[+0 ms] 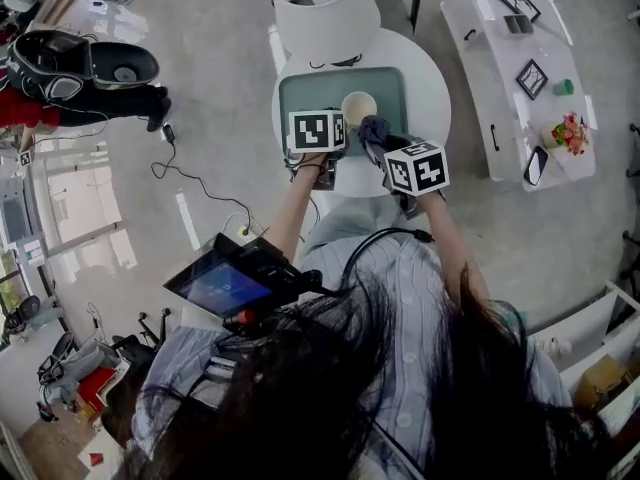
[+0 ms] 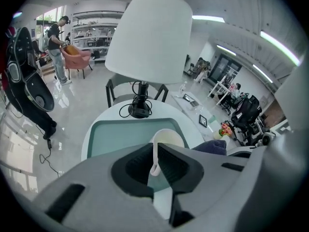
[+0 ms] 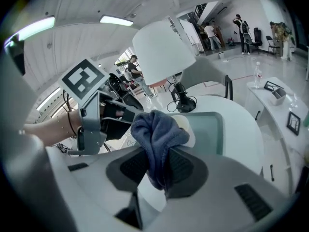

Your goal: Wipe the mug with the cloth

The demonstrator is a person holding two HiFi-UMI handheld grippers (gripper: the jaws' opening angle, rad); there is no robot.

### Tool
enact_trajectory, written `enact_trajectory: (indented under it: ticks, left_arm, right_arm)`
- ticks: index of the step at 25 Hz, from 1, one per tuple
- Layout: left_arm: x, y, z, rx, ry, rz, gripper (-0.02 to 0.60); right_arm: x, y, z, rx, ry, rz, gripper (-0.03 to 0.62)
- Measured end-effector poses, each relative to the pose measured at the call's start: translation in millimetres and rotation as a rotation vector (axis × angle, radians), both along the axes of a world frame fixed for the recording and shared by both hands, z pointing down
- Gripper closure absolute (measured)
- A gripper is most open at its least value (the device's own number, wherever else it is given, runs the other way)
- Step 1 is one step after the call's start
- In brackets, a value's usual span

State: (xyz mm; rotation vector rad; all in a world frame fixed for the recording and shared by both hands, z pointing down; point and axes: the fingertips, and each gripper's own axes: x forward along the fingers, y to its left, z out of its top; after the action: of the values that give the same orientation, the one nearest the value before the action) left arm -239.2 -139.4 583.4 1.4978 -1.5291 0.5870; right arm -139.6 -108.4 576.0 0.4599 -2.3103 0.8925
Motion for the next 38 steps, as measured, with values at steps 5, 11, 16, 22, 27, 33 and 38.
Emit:
enact_trajectory:
  ticks: [5, 11, 16, 22, 27, 33, 38]
  left_arm:
    - [3.5, 16.6, -24.0, 0.073, -0.015, -0.048, 0.540]
    - [25.2, 39.0, -41.3, 0.129, -0.004, -0.136, 0.540]
    - [54.5, 67.1, -46.9, 0.156, -0.020, -0.194, 0.540]
    - [90.8, 98.0, -54.1, 0.191, -0.063, -0.244, 0.540]
    - [119.5, 128.0, -59.5, 0.200, -0.061, -0.291, 0.540]
    - [144.1, 160.6, -59.7, 0.210, -0.038, -0.309, 0.540]
    - [150.6, 182.1, -62.4, 0.209, -0.031, -0.322, 0.540]
  right_arm:
    - [3.7, 2.8, -24.0, 0.025, -0.027, -0.051, 0.496]
    - [24.2, 5.7, -45.6, 0.031, -0.053, -0.115, 0.496]
    - [51.8, 20.6, -52.6, 0.029, -0.079, -0.174, 0.496]
    - [84.3, 38.9, -53.2, 0.017, -0.110, -0.215, 0.496]
    - [105.4, 55.8, -52.9, -0.009, -0.135, -0.231, 0.496]
    - [129.0, 69.4, -48.1, -0.046, -0.138, -0.203, 0.496]
    - [139.8, 81.2, -52.5, -0.032, -0.130, -0.211, 0.496]
